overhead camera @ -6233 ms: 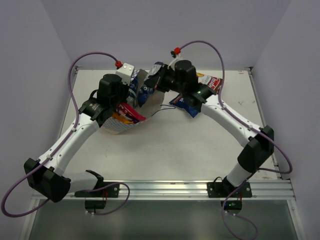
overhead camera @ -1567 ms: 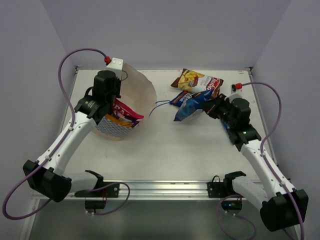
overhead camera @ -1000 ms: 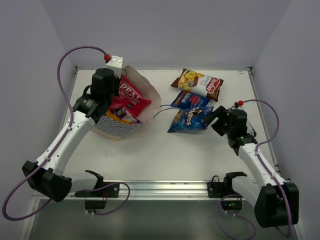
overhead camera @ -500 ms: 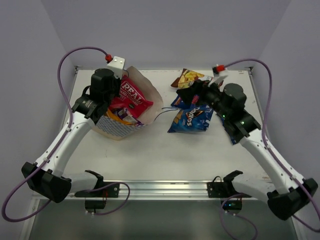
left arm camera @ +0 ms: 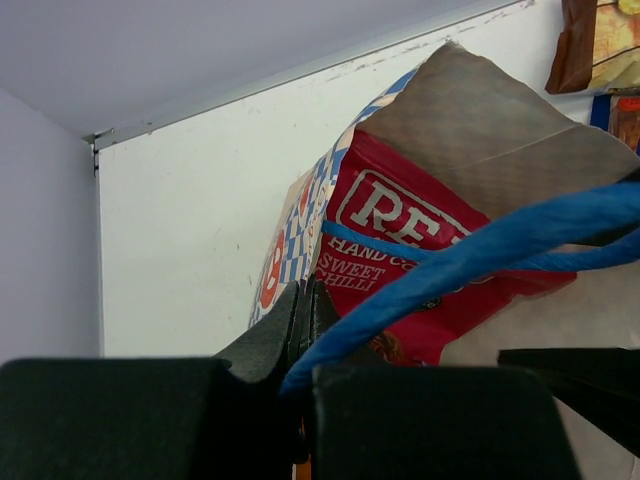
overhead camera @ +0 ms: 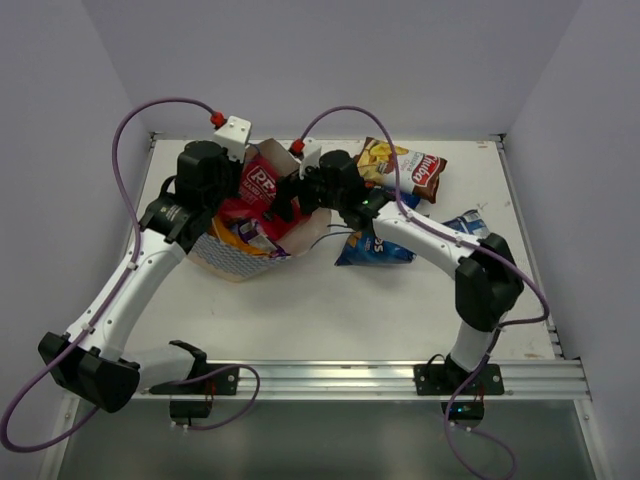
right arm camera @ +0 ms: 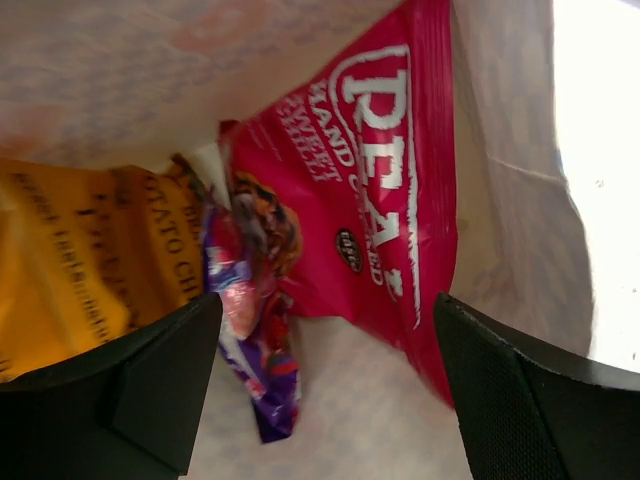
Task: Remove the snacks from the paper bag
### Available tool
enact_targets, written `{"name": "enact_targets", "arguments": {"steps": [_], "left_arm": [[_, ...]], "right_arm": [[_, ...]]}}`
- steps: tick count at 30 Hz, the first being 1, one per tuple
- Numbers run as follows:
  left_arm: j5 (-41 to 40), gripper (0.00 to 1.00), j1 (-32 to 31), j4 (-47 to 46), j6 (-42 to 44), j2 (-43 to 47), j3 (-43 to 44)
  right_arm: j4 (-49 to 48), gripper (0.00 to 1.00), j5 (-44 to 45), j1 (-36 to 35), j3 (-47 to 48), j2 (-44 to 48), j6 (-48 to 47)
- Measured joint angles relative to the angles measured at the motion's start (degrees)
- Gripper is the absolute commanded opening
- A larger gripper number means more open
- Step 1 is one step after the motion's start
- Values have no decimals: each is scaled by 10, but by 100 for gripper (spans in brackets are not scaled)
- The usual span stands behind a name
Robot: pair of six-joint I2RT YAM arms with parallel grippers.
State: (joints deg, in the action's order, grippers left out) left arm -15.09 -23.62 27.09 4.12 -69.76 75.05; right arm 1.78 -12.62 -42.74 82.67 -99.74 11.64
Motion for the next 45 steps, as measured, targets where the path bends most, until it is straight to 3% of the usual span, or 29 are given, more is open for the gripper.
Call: {"name": "enact_targets", "arguments": {"steps": [7, 10, 14, 15, 18, 19, 27, 34, 39, 45], "left_arm": [[13, 0, 0, 1, 0, 4, -9], [15, 0, 0, 1, 0, 5, -9], [15, 0, 0, 3, 0, 5, -9], [15, 0, 0, 3, 0, 6, -9], [15, 0, 0, 3, -1, 7, -13], [15, 0, 0, 2, -1, 8, -14], [-4, 0, 0, 2, -1, 9, -18], [-55, 0, 0, 4, -5, 9, -18], [-87, 0, 0, 5, -5, 9, -18], [-118, 0, 8, 5, -5, 1, -18]], "right_arm": [[-19, 90, 37, -1, 44, -103, -9], [-21, 86, 41, -1, 73, -139, -15], [-23, 58, 41, -1, 79, -158, -30], [-24, 39, 40, -1, 79, -158, -33], [-29, 6, 38, -1, 80, -158, -40], [-30, 1, 38, -1, 80, -158, -44], [-15, 0, 19, -16, 77, -118, -52], [18, 0, 13, -25, 78, 17, -54], [50, 0, 56, -18, 82, 115, -53], [99, 0, 80, 44, 64, 217, -27]]}}
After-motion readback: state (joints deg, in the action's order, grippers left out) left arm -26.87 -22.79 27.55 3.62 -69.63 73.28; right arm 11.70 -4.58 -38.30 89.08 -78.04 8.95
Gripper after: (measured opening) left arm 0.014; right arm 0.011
